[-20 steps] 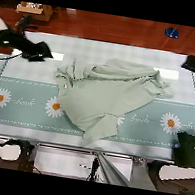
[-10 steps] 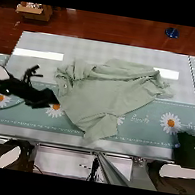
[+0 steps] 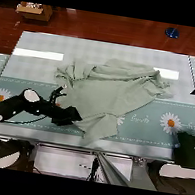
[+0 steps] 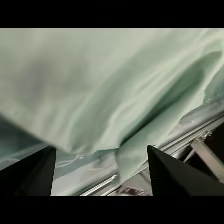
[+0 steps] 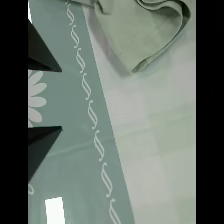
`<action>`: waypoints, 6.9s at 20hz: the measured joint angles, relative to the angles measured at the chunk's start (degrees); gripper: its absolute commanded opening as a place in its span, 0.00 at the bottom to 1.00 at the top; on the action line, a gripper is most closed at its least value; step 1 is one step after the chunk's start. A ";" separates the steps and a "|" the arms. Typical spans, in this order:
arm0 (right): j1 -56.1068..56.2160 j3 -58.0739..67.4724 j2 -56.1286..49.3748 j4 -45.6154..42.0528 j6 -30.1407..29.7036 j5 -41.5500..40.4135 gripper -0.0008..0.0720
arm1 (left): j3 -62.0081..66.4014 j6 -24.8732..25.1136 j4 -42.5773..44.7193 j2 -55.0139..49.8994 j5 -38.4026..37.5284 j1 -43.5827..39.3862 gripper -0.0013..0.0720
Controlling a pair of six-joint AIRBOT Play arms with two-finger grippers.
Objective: Fold the shirts.
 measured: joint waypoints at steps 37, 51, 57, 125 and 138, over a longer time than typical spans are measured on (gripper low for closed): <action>3.48 -5.31 -11.30 24.39 -9.40 -9.57 0.05 | 5.16 8.72 -10.03 6.91 14.51 -3.58 0.05; 4.00 14.80 31.78 40.79 -9.51 -17.44 0.05 | 54.34 17.55 -4.96 33.00 11.02 24.87 0.05; 4.00 16.57 50.03 32.35 -0.87 -21.40 0.05 | 75.01 14.29 -2.69 34.05 3.65 26.91 0.05; 22.71 5.27 -10.84 3.08 6.51 -12.79 0.05 | 49.70 14.16 15.87 -28.96 -10.25 24.02 0.05; 20.61 7.10 -5.40 -6.12 3.61 -3.85 0.60 | 49.79 8.85 22.14 -25.20 -25.90 29.73 0.60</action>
